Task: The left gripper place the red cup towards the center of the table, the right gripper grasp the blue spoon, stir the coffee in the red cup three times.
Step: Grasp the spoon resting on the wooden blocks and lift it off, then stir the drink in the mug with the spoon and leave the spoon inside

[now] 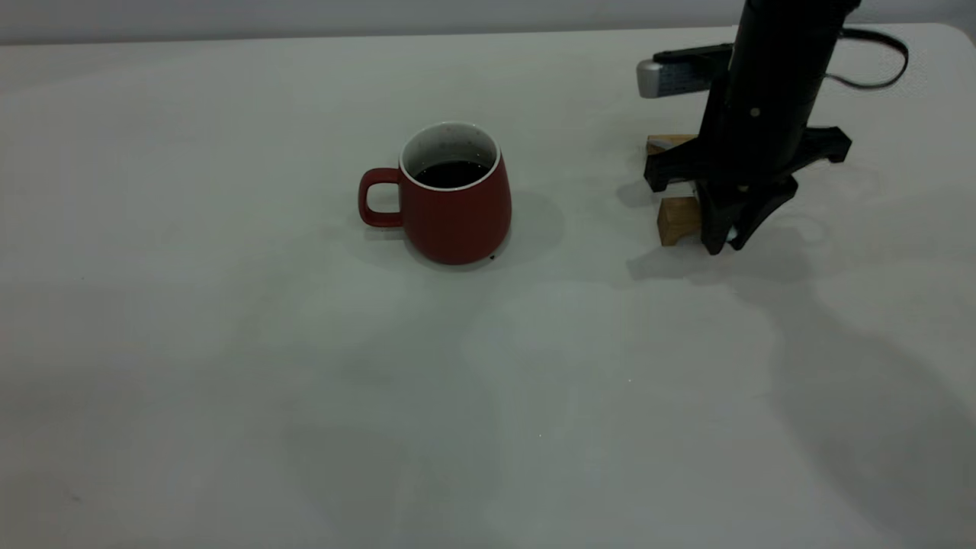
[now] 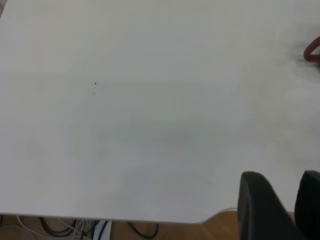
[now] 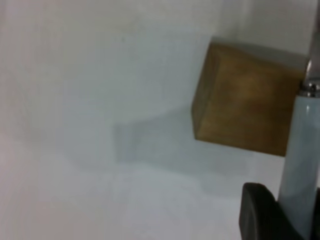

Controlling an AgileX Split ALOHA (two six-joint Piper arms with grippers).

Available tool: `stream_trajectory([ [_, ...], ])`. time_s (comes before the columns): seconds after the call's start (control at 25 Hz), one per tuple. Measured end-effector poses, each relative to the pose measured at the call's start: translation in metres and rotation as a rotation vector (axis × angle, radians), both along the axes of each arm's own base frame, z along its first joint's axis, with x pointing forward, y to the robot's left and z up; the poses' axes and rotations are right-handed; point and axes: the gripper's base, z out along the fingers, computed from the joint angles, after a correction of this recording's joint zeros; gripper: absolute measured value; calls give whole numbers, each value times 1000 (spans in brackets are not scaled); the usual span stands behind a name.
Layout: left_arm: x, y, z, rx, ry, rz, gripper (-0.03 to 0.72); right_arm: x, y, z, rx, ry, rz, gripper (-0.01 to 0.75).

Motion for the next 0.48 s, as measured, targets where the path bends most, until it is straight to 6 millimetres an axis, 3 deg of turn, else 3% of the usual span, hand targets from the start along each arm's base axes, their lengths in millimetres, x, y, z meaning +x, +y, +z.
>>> stream_trajectory([
  [0.12, 0, 0, 0, 0, 0, 0, 247, 11, 4, 31, 10, -14, 4, 136],
  [0.24, 0, 0, 0, 0, 0, 0, 247, 18, 12, 79, 81, -18, -40, 136],
  [0.36, 0, 0, 0, 0, 0, 0, 247, 16, 26, 123, 242, 40, -190, 136],
  [0.48, 0, 0, 0, 0, 0, 0, 247, 13, 43, 141, 450, 159, -399, 136],
])
